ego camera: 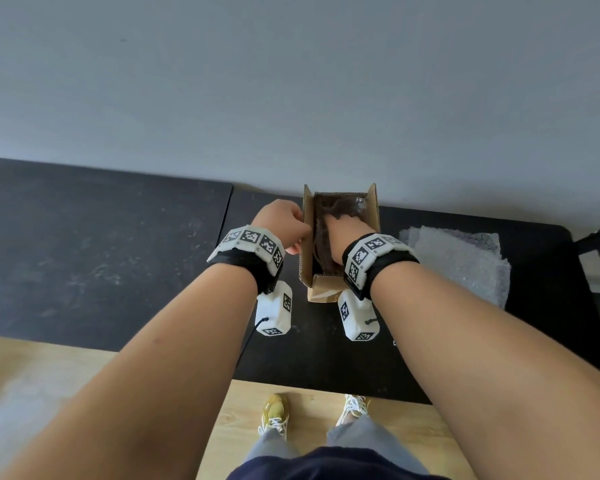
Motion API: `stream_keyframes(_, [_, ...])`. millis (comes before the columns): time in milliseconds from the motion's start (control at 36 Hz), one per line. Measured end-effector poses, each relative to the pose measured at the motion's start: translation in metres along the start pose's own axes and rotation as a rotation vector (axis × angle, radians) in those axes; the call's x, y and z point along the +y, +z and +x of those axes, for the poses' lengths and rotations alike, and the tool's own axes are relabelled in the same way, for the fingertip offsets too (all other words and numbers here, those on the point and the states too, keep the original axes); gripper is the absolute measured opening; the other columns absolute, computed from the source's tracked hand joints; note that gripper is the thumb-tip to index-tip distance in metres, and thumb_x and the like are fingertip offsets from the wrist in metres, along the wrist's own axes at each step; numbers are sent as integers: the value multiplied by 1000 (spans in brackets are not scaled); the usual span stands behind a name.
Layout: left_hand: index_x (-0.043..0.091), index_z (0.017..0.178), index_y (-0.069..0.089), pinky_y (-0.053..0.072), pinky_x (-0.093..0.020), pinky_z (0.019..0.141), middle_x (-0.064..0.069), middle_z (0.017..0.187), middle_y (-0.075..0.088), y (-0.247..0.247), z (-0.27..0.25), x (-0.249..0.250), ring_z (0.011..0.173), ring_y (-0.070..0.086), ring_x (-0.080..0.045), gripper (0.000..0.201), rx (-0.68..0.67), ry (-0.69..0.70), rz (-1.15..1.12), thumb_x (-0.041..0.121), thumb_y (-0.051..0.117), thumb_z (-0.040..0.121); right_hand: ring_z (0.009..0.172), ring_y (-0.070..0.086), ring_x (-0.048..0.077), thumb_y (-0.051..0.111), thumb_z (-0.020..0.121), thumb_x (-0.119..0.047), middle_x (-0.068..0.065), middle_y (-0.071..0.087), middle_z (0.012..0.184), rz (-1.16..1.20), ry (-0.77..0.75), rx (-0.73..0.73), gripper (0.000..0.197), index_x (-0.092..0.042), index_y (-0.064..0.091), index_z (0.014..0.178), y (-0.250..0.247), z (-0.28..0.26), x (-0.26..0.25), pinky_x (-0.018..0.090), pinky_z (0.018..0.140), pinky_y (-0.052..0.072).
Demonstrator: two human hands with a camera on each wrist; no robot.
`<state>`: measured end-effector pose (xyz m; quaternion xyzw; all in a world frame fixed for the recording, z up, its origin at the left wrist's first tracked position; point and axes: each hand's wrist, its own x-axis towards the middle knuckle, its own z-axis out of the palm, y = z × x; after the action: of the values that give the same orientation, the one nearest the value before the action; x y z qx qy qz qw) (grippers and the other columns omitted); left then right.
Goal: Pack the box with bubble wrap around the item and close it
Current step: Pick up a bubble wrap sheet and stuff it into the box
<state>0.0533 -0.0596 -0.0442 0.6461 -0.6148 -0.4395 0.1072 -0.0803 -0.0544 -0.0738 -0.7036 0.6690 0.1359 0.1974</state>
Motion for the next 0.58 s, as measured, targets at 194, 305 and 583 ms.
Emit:
stream_keyframes(194, [11, 82, 54, 61, -34, 72, -9, 68, 74, 0, 3, -5, 59, 73, -16, 6, 10, 1, -6, 8, 56, 78, 130, 40, 35, 53, 90, -31, 15, 43, 138, -177, -33, -21, 52, -15, 44, 138, 10, 12, 3, 45, 113, 28])
stream_keyframes(305, [10, 84, 56, 61, -39, 76, -9, 68, 73, 0, 5, -5, 58, 73, -17, 6, -2, -4, -38, 7, 57, 78, 125, 49, 35, 57, 88, -33, 16, 43, 141, -30, 39, -102, 65, -12, 32, 144, 13, 15, 3, 43, 103, 39])
stream_keyframes(583, [0, 100, 62, 61, -38, 77, -10, 76, 75, 1, 3, -3, 65, 74, -18, 20, 9, -9, 2, 7, 57, 82, 135, 33, 34, 57, 84, -35, 14, 35, 147, -39, -15, -14, 69, -14, 35, 145, 10, 6, 6, 48, 118, 16])
